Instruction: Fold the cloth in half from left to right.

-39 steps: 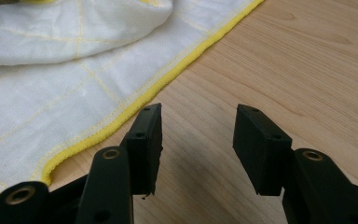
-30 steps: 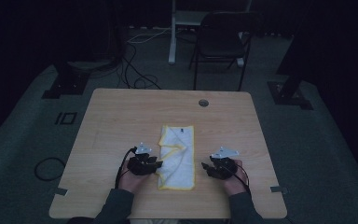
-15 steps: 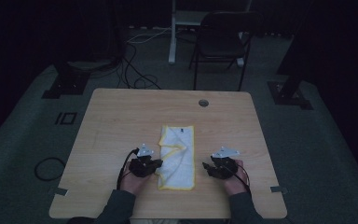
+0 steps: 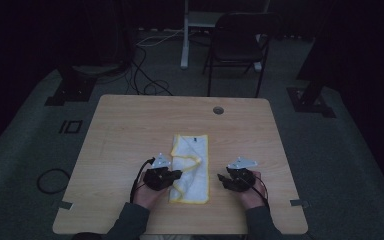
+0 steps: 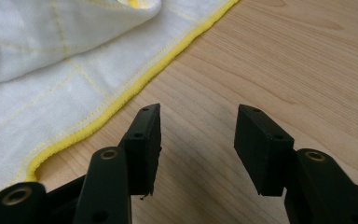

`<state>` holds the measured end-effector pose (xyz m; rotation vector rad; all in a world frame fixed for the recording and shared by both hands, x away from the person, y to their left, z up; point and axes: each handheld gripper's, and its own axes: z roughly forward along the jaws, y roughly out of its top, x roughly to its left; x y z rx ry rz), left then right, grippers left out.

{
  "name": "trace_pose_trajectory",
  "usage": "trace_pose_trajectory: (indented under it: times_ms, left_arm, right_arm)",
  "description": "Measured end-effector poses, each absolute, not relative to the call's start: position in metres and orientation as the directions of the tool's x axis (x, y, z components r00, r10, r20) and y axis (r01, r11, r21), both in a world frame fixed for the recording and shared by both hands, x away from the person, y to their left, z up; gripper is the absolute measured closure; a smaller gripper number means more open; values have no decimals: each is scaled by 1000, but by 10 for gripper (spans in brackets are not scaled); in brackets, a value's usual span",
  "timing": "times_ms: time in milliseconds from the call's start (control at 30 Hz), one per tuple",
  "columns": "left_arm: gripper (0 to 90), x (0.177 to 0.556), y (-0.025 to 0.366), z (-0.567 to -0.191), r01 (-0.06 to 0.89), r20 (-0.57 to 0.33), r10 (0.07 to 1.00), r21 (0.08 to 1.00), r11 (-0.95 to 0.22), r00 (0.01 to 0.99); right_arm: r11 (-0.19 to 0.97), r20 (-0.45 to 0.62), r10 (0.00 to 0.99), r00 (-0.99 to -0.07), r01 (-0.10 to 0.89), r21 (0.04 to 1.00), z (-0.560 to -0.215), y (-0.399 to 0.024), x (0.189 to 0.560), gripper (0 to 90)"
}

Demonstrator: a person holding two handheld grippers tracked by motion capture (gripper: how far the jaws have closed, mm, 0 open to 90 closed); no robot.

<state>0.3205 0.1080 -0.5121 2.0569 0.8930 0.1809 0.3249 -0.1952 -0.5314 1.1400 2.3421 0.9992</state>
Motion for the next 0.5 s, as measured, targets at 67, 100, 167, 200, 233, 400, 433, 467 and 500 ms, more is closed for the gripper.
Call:
trace_pose_trajectory:
  times_ms: [67, 100, 167, 200, 233, 400, 433, 467, 500]
  left_arm:
    - [863, 319, 103, -511, 523, -191, 641, 764, -378, 743]
    - [862, 318, 100, -512, 520, -192, 637, 765, -380, 747]
    - [860, 316, 95, -512, 513, -189, 624, 763, -394, 759]
    - [859, 315, 92, -513, 512, -190, 618, 761, -398, 763]
    - [858, 314, 89, -513, 508, -190, 611, 761, -403, 769]
    - [833, 306, 76, -514, 495, -199, 574, 759, -423, 795]
    - [808, 305, 75, -514, 495, -205, 567, 760, -421, 798]
    - [789, 304, 74, -514, 493, -210, 558, 762, -421, 803]
    - [772, 303, 74, -513, 491, -215, 553, 764, -418, 805]
  right_arm:
    - [427, -6, 788, -615, 541, 724, -531, -195, 325, 509]
    - [428, -6, 788, -615, 541, 724, -531, -195, 325, 509]
    - [428, -6, 788, -615, 541, 724, -531, -195, 325, 510]
    - [427, -6, 788, -615, 541, 724, -531, -195, 325, 511]
    - [427, -5, 788, -615, 541, 725, -531, -195, 325, 512]
    - [427, -7, 789, -614, 541, 725, -531, -195, 325, 523]
    - [428, -7, 788, -615, 540, 725, -531, -195, 324, 524]
    - [428, -7, 788, -616, 539, 725, -531, -195, 324, 524]
    - [427, -6, 788, -616, 540, 725, -531, -195, 324, 525]
